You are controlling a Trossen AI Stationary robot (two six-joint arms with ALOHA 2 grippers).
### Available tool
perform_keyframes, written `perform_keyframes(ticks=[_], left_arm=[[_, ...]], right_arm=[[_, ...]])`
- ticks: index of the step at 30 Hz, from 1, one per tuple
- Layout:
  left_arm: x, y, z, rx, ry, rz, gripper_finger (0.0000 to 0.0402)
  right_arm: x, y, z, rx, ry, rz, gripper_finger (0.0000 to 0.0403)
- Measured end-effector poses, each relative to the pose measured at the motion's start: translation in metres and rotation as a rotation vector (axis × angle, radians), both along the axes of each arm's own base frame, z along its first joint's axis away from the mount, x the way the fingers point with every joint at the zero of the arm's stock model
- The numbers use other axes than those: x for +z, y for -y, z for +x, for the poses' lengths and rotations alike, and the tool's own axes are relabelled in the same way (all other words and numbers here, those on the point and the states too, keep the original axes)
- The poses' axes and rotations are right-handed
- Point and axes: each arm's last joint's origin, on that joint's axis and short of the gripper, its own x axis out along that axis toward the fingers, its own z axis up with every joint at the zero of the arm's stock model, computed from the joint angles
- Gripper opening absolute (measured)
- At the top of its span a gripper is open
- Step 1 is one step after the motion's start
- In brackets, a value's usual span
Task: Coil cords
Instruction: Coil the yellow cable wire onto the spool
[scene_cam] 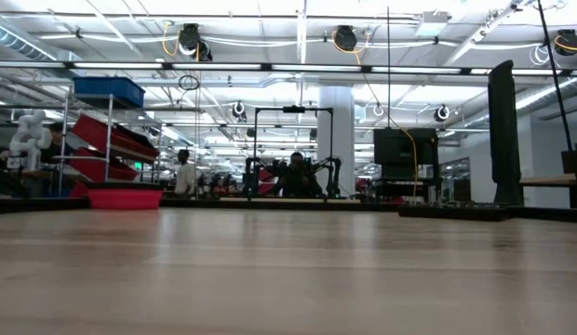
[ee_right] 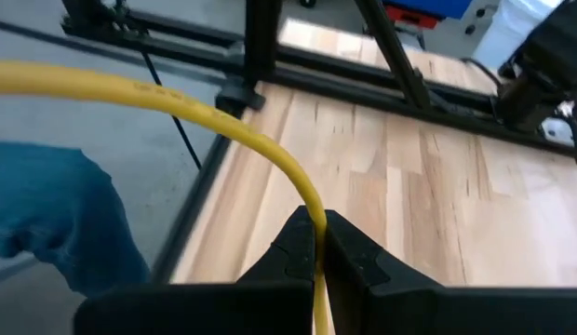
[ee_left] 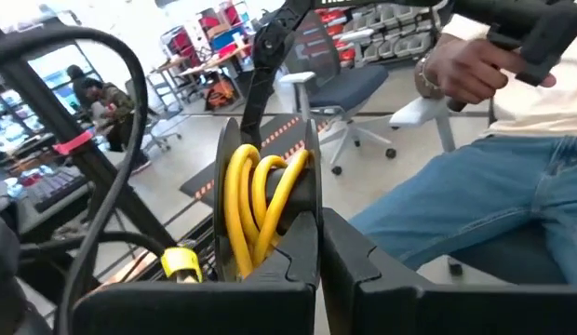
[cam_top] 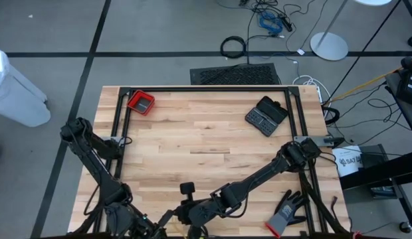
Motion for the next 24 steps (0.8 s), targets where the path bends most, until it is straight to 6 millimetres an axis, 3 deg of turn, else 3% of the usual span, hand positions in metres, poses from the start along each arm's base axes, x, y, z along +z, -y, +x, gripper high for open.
perform_keyframes(ticks=[6, 14, 24], left_arm=[[-0.002, 0.000, 0.000, 0.013, -0.008, 0.019, 0.0002], [-0.012, 0.001, 0.011, -0.038, -0.025, 0.026, 0.0002], [-0.015, 0.002, 0.011, -0.085, -0.061, 0.011, 0.0002]], right_arm=[[-0.006, 0.016, 0.004, -0.031, -0.061, -0.039, 0.0000], [-0.001, 0.034, 0.016, -0.036, -0.011, -0.061, 0.0000], [0.003, 0.038, 0.011, 0.000, -0.043, -0.140, 0.0000]])
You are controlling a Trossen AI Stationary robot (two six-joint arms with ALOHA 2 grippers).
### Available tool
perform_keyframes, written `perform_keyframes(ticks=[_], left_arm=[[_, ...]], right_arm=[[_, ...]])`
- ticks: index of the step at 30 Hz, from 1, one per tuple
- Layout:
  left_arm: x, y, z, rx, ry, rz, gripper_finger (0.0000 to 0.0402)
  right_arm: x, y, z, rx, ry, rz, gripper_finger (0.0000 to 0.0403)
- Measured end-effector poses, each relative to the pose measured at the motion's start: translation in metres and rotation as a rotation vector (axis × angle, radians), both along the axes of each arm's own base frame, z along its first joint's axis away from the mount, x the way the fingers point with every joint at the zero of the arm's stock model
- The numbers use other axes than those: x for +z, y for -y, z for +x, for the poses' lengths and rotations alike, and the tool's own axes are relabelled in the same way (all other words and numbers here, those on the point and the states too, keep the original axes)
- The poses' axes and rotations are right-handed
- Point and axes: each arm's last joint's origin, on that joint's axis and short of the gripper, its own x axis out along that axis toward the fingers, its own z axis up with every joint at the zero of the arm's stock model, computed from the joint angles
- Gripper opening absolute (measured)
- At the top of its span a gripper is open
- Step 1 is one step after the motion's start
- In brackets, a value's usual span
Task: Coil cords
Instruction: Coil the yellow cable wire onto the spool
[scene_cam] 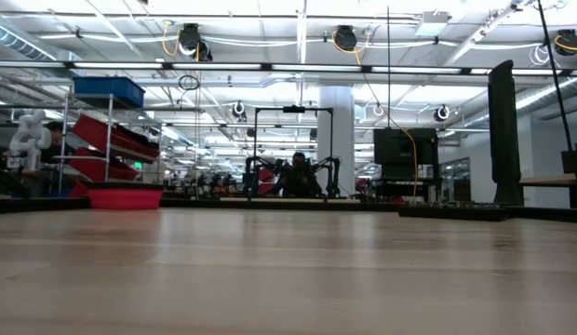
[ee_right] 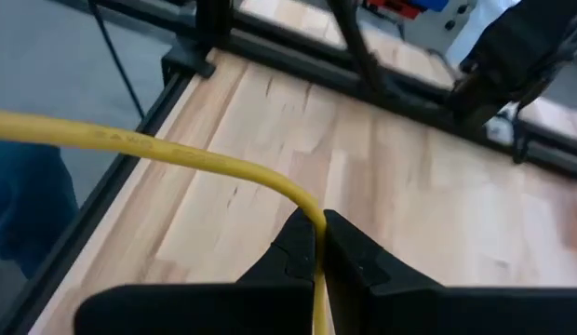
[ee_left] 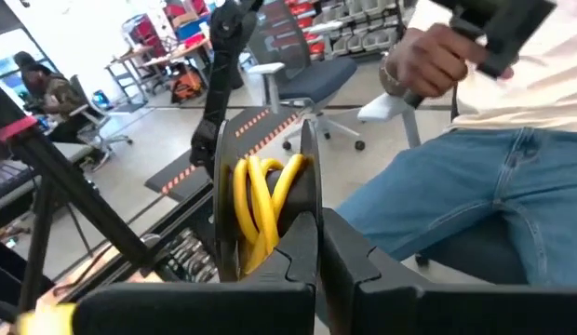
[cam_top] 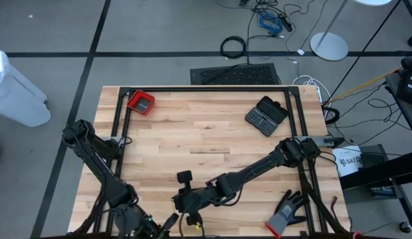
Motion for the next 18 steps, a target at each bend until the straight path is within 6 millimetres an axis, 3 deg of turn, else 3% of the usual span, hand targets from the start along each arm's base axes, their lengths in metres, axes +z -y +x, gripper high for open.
perform_keyframes(ticks=[10, 18], left_arm=[[-0.010, -0.016, 0.015, 0.047, -0.054, 0.105, 0.0002], [-0.004, -0.052, 0.024, 0.055, -0.114, 0.130, 0.0002]], right_arm=[[0.038, 0.011, -0.016, 0.012, 0.023, -0.043, 0.0000], [0.055, 0.026, -0.034, -0.011, -0.072, -0.062, 0.0000]])
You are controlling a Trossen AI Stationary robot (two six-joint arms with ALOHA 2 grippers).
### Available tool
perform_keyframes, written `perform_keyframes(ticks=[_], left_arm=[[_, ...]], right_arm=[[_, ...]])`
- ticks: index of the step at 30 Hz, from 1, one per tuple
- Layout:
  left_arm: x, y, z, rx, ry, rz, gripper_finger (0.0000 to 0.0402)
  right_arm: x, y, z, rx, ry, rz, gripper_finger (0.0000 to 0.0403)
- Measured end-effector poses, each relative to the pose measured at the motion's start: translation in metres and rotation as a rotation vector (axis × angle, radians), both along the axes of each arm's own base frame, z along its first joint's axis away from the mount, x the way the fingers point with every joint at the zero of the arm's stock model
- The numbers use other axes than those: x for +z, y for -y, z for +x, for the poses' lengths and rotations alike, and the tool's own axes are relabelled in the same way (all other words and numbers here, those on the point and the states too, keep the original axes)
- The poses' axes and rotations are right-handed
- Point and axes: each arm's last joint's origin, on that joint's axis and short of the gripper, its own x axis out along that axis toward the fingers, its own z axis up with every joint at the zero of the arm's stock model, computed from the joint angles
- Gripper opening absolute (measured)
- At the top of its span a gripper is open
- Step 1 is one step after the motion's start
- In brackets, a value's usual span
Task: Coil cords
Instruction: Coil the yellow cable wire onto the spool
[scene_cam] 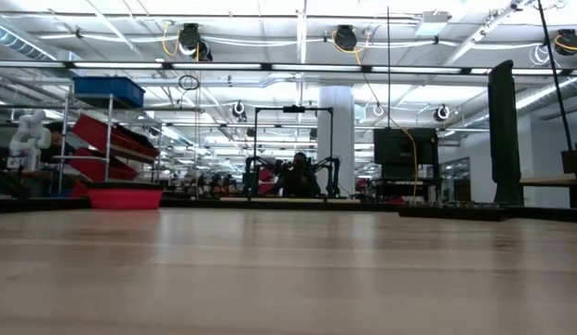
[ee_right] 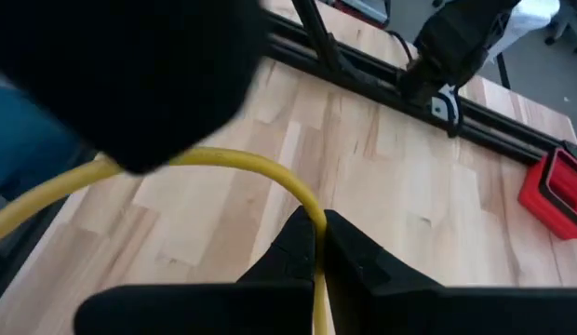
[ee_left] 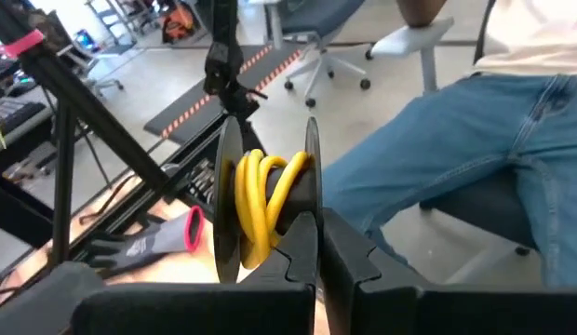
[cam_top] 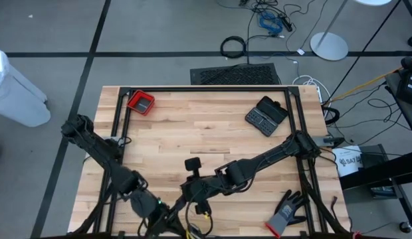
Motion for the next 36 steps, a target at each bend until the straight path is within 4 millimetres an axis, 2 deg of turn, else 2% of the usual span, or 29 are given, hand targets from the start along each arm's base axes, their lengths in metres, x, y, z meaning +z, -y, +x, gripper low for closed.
perform_keyframes(ticks=[4, 9, 12, 28, 36], left_arm=[[-0.004, -0.021, 0.001, -0.018, -0.007, -0.013, 0.0001], [-0.027, -0.048, 0.003, -0.021, -0.011, -0.099, 0.0001], [-0.035, -0.057, 0.001, -0.019, 0.021, -0.147, 0.0001], [-0.038, -0.060, -0.001, -0.018, 0.005, -0.168, 0.0000], [-0.038, -0.061, 0.000, -0.011, -0.013, -0.187, 0.0000]], right_arm=[[-0.001, 0.004, -0.002, -0.006, -0.032, -0.014, 0.0000], [-0.003, 0.016, -0.002, -0.030, -0.078, -0.021, 0.0000], [-0.005, 0.021, 0.000, -0.042, -0.096, -0.017, 0.0000], [-0.009, 0.025, -0.002, -0.078, -0.151, 0.026, 0.0000], [-0.001, 0.003, -0.017, -0.098, -0.114, -0.008, 0.0000]])
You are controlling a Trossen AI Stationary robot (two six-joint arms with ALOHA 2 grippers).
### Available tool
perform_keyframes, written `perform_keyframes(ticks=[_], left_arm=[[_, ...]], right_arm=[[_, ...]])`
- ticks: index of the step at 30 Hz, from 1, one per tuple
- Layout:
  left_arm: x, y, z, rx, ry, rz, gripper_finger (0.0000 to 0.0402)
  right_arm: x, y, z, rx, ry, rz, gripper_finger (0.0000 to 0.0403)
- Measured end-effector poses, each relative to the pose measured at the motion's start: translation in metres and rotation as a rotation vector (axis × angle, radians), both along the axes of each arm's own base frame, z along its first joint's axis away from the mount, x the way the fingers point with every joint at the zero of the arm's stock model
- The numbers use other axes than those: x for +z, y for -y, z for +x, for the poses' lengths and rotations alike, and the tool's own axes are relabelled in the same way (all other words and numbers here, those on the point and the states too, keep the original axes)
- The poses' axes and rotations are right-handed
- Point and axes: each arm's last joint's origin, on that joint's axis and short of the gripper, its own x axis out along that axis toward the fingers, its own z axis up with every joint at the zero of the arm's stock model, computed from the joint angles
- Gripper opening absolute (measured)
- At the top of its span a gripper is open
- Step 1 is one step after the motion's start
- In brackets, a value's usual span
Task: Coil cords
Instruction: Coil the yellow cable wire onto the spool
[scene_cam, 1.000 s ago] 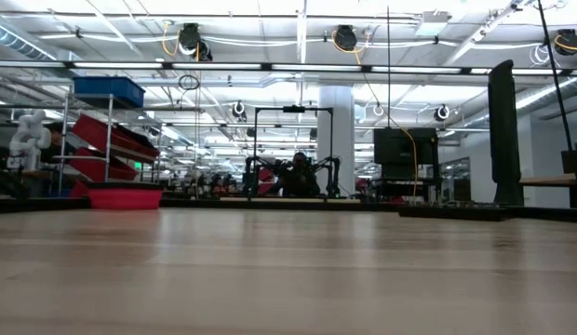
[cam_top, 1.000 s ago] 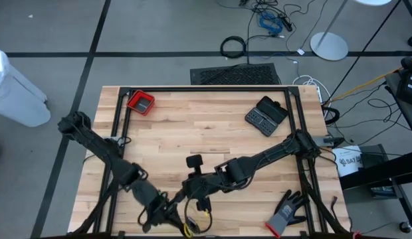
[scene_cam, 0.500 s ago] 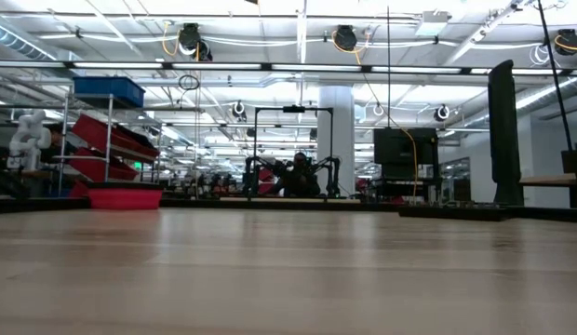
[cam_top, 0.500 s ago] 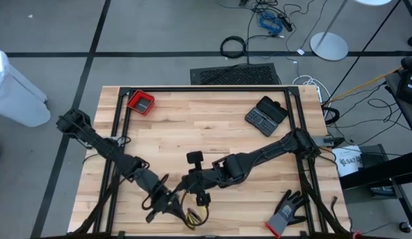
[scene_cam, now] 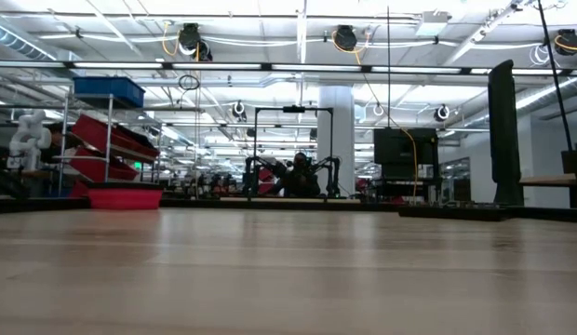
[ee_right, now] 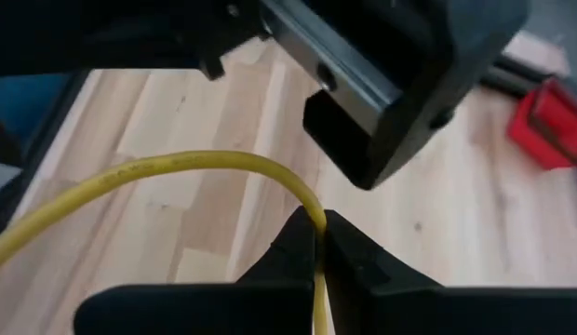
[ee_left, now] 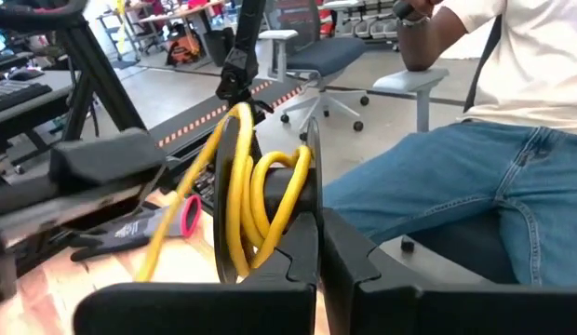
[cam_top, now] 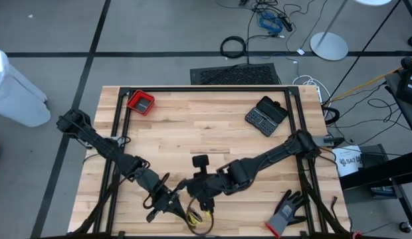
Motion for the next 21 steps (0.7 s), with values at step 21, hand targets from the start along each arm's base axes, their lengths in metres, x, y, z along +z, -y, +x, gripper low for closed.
perform_keyframes(ticks=[21], left_arm=[[0.000, 0.002, -0.002, -0.074, -0.028, -0.030, 0.0000]], right_arm=[[0.005, -0.024, -0.002, 0.203, 0.069, -0.048, 0.0000]])
